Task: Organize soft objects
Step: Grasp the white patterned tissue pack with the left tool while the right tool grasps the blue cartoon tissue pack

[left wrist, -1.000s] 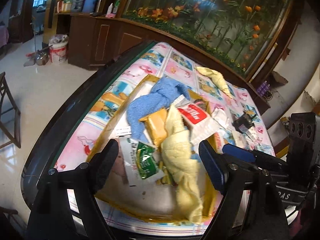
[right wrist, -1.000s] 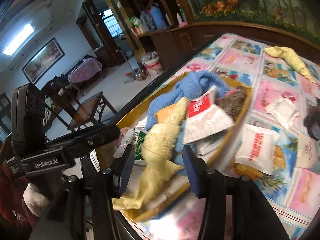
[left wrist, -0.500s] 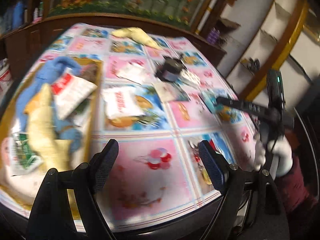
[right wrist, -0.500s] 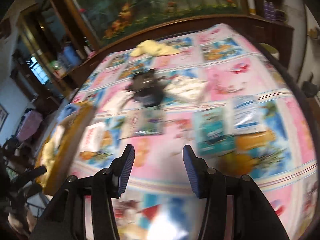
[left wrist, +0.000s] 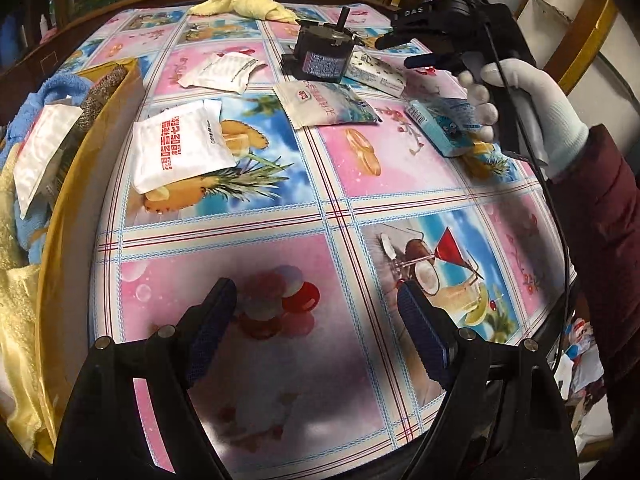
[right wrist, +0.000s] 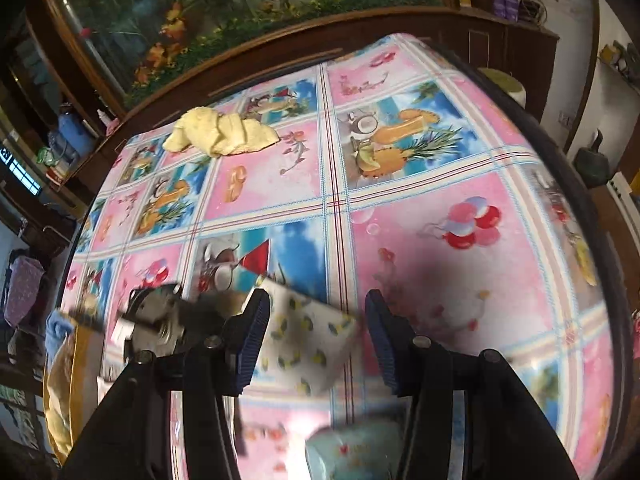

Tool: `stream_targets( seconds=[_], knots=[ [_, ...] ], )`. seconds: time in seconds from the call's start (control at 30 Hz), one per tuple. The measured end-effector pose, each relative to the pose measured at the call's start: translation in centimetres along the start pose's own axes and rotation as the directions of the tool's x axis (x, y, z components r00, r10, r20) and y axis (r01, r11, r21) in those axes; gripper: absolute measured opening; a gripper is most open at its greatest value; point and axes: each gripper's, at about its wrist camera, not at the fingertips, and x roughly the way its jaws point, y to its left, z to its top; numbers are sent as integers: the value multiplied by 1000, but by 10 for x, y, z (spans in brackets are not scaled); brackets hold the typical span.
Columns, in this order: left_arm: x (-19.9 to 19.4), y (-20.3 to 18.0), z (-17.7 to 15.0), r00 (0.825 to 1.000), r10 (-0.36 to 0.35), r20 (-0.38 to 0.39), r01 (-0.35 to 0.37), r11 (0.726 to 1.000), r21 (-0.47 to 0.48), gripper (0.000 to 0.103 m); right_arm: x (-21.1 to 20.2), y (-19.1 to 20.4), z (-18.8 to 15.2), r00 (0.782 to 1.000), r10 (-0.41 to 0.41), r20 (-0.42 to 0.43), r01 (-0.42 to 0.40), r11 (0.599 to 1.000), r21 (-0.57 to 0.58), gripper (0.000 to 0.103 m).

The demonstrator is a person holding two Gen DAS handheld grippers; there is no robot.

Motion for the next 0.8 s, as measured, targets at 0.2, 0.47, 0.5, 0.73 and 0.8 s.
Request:
stream_targets(
  seconds=[0.2, 0.47, 0.5, 0.73, 0.8],
  knots=[
    [-3, 8, -4, 997, -78, 21, 79, 996, -39, 93, 21, 15, -7, 997, 30, -67, -34, 997, -67, 46],
    [-1, -6, -11, 998, -44, 35, 42, 998, 40, 101, -11, 42, -62, 990, 42, -132, -75, 963, -258, 39],
    [0, -8, -11, 999, -35, 37, 33, 998, 48, 101, -15, 44, -71, 986, 66, -154, -106, 957, -272, 39],
    [-3, -3, -13, 997, -63, 44, 62, 998, 31, 101, -82, 20, -112, 938, 308, -160, -340, 907, -249, 40],
    [-5, 2, -10, 995, -98, 30, 99, 995, -18, 101, -103, -3, -108, 959, 276, -58, -282, 933, -223, 40]
  ],
)
